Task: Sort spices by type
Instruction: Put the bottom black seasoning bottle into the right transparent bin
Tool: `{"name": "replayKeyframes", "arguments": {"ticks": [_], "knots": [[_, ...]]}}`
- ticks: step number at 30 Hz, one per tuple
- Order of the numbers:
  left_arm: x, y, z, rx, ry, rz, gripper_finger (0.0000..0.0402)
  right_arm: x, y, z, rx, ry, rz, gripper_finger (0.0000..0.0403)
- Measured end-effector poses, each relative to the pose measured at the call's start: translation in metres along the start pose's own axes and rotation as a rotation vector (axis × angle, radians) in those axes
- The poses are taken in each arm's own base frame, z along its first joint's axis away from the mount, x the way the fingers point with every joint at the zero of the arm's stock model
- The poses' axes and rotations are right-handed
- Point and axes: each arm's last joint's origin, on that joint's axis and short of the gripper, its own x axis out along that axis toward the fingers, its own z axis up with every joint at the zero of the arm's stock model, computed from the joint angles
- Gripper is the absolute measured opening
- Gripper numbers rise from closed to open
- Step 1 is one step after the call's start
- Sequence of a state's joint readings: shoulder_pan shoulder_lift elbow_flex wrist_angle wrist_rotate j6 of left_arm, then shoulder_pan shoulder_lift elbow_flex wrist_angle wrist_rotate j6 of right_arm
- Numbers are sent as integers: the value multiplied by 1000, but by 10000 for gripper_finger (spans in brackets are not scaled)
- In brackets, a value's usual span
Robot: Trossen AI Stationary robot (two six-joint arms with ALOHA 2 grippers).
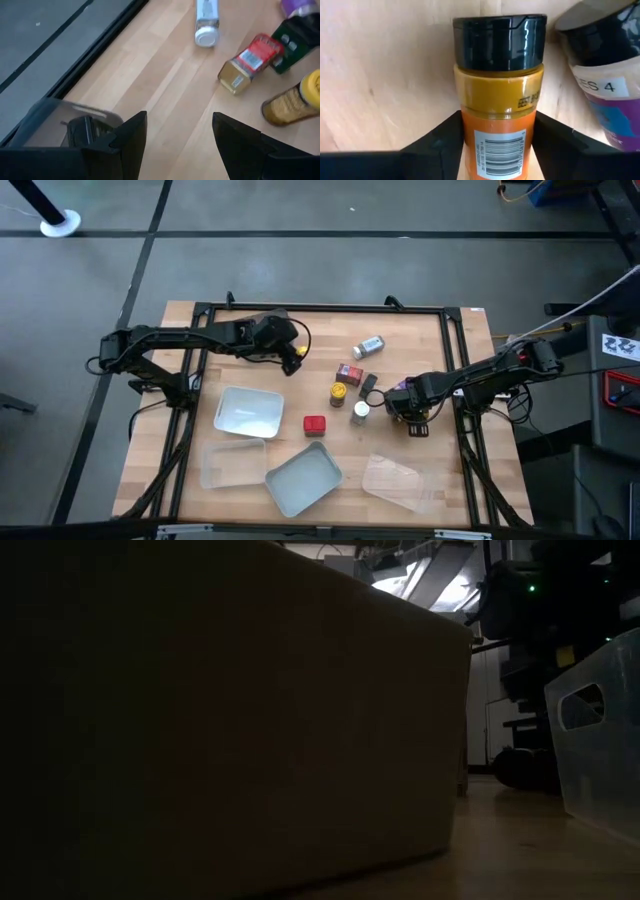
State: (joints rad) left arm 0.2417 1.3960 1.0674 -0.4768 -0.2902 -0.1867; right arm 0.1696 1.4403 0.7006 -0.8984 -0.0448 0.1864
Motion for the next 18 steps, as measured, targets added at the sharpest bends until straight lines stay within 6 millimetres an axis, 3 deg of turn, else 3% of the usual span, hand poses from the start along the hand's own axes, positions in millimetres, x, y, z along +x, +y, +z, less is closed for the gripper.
{"name": "replayKeyframes", "arguments": {"ticks": [6,18], "knots": [[0,-1,4,-11,-37,-7,210,0,0,0,0,-1,14,157],[0,-1,5,-15,-48,-9,210,0,5,1,-3,8,154,151]]}}
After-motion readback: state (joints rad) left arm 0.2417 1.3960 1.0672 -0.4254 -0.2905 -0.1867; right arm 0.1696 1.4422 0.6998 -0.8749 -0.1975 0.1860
